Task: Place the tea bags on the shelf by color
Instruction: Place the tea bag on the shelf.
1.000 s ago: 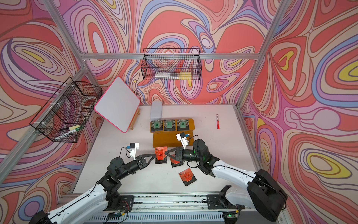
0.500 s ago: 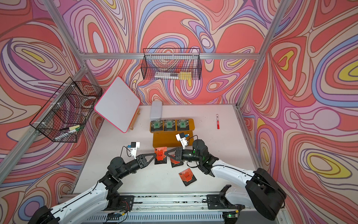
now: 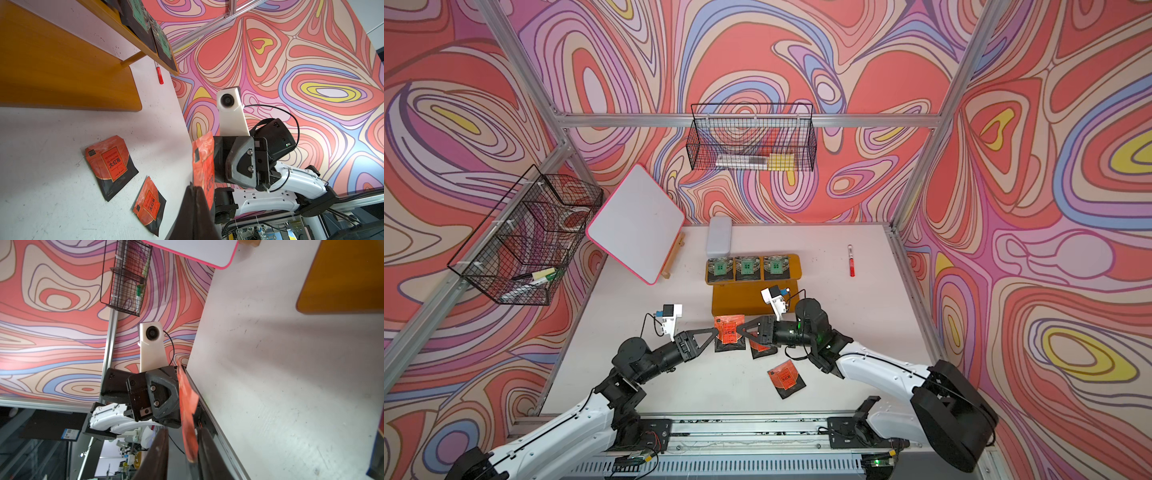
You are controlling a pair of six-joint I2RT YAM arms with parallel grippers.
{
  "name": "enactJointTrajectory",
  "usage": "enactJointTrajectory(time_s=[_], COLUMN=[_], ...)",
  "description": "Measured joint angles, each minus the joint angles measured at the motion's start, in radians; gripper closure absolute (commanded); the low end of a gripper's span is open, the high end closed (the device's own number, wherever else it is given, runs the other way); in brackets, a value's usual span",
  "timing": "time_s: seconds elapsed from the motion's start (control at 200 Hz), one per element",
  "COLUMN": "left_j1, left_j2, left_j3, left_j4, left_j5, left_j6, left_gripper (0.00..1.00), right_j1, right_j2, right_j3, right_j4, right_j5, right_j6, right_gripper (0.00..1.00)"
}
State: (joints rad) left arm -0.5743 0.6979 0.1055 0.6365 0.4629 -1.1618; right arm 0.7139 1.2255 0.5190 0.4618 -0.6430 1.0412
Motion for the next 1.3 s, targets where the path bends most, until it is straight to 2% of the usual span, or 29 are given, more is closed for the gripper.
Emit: enactJointTrajectory(time_s=[0.165, 0.621, 0.926, 1.297], left_j1=[0.000, 0.037, 0.163, 0.264], left_j2=[-0.024, 0.031, 0.205, 0.483], left_j3=[0.010, 0.084, 0.150, 0.226], left_j4=[-0.103, -0.305, -0.315, -0.196], left_j5=[-0.030, -0.107, -0.107, -0.045], left_j6=[0.018, 0.091, 0.118, 0.135], left_gripper=[1.00, 1.00, 1.00, 1.00], right_j1=[0.000, 0.000, 0.000, 0.000], right_j2=[-0.026, -0.206, -0.294, -0.314], right_j3=[0.035, 0.124, 0.150, 0.154], right_j4=[-0.142, -0.577, -0.732, -0.770], right_j5=[0.063, 0.376, 0.547, 0.598], right_j6=[-0.060, -0.287, -0.410, -0.442], right_gripper=[0.56, 0.52, 0.52, 0.52])
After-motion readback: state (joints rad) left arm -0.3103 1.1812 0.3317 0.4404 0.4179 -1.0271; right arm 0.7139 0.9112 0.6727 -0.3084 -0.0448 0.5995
